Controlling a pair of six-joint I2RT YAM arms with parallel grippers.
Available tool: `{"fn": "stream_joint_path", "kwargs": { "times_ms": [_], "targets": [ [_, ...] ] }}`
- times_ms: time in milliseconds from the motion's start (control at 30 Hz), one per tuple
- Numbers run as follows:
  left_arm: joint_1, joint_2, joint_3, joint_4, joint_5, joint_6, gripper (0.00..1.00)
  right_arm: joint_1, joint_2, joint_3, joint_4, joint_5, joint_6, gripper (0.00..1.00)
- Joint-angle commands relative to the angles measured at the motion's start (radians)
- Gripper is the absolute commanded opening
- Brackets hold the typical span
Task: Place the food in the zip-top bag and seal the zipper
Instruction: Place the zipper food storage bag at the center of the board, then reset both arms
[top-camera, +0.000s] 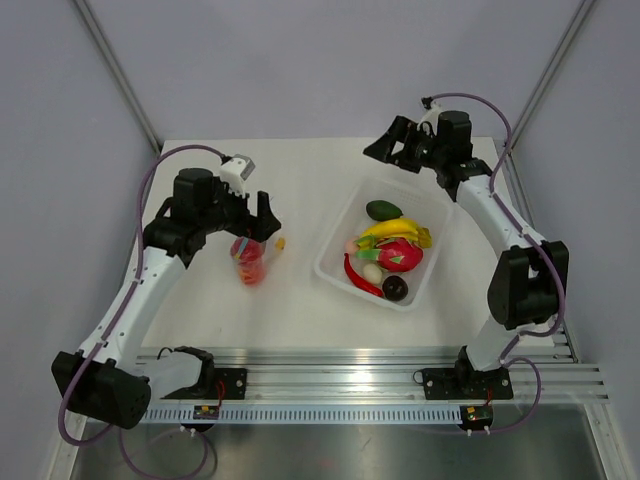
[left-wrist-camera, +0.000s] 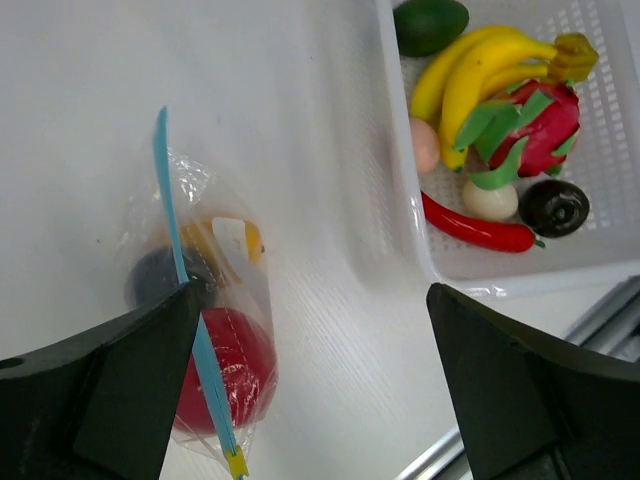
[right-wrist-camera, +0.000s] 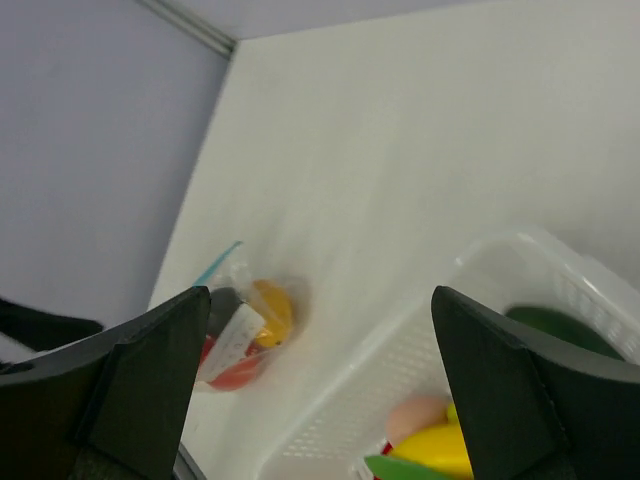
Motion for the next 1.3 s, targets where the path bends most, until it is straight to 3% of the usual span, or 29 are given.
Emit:
{"fn": "stream_joint_path", "kwargs": {
  "times_ms": [0,133,300,433,733,1267],
  "targets": [
    [-0.01,-0.006,0.1,-0.073,-0.012,-0.023,0.99,0.017,-0.139,-0.085,-0.301,0.304,-0.133,1.0],
    [-0.012,-0.044,0.174,-0.109,-0.148,-0.079,0.99,0.019,-0.224,-0.13,-0.456,0.499,-0.16,0.99],
    [-0.053,-0.055,0.266,-0.233,-0.126,-0.099,0.99,0.019,-0.379,-0.249,-0.585,0.855,-0.12,0.99],
    [-0.108,-0.105,0.228,-0.29,-0.233,-0.111,0.99,0.017,-0.434,-0.287,-0.722,1.057,-0.052,1.0],
    [-0.118,-0.225,0.15,-0.285,-0.244,-0.14,0.99,0.017,-0.502,-0.403,-0.798,1.112,-0.009,0.99],
    [-0.118,-0.21,0.159,-0.288,-0.215,-0.165,0.99,0.017,-0.592,-0.511,-0.769,1.116,0.021,0.99]
  ]
}}
